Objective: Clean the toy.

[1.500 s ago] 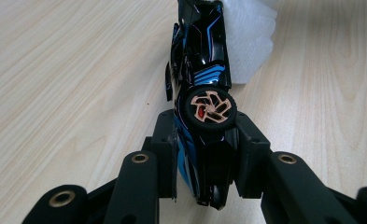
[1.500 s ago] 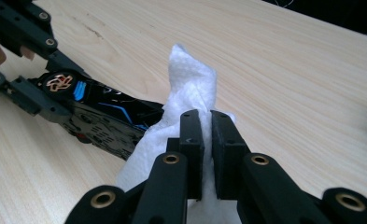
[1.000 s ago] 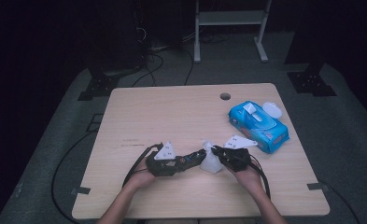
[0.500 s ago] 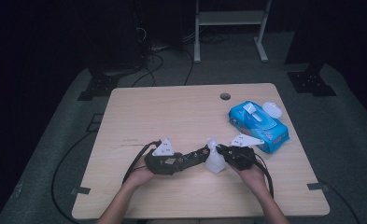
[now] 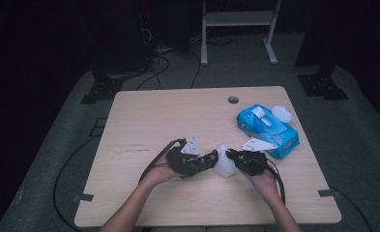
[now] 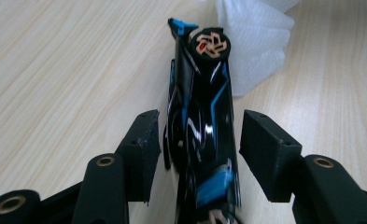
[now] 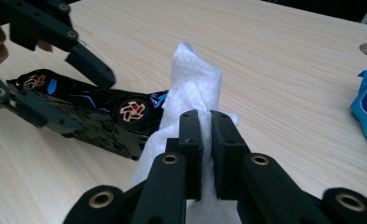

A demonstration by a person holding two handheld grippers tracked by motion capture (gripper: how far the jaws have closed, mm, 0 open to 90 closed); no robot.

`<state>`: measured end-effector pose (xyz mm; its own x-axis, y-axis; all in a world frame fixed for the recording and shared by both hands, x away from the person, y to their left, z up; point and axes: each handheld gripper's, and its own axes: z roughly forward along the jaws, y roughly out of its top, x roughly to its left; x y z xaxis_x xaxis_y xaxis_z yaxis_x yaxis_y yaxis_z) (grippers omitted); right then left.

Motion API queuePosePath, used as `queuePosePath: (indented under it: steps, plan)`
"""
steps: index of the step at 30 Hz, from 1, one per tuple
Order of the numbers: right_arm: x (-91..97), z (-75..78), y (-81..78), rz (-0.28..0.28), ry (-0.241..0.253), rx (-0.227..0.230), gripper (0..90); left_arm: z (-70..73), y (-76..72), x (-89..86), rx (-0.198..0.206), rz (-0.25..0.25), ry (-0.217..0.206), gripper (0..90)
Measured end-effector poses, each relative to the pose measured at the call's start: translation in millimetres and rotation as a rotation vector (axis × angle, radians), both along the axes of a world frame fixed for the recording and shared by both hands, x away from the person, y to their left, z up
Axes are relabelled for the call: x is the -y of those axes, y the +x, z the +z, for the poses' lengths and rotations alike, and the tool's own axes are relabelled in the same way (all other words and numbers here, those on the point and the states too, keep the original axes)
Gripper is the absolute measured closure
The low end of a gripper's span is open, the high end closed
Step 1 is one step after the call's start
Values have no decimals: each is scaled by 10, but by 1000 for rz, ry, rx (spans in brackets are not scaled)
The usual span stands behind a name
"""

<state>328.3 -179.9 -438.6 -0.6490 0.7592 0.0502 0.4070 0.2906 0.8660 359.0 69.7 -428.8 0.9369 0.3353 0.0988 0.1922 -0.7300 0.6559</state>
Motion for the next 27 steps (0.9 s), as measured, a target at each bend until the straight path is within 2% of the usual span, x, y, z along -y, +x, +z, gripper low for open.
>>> queuePosePath:
  steps: [6,13,20,24,27]
  plan:
    - [-8,-9,2,9,2,-3,831,-7,78,189,-6,-5,82,477]
    - [33,-2,12,8,17,-7,831,0,124,358,-8,-15,133,481]
    - [55,2,19,8,18,-1,831,-36,155,428,-21,-7,168,491]
    - [44,-1,17,9,17,-6,831,-42,163,440,-23,-7,180,556]
    - [44,0,16,10,18,-5,830,-37,165,438,-27,-17,180,562]
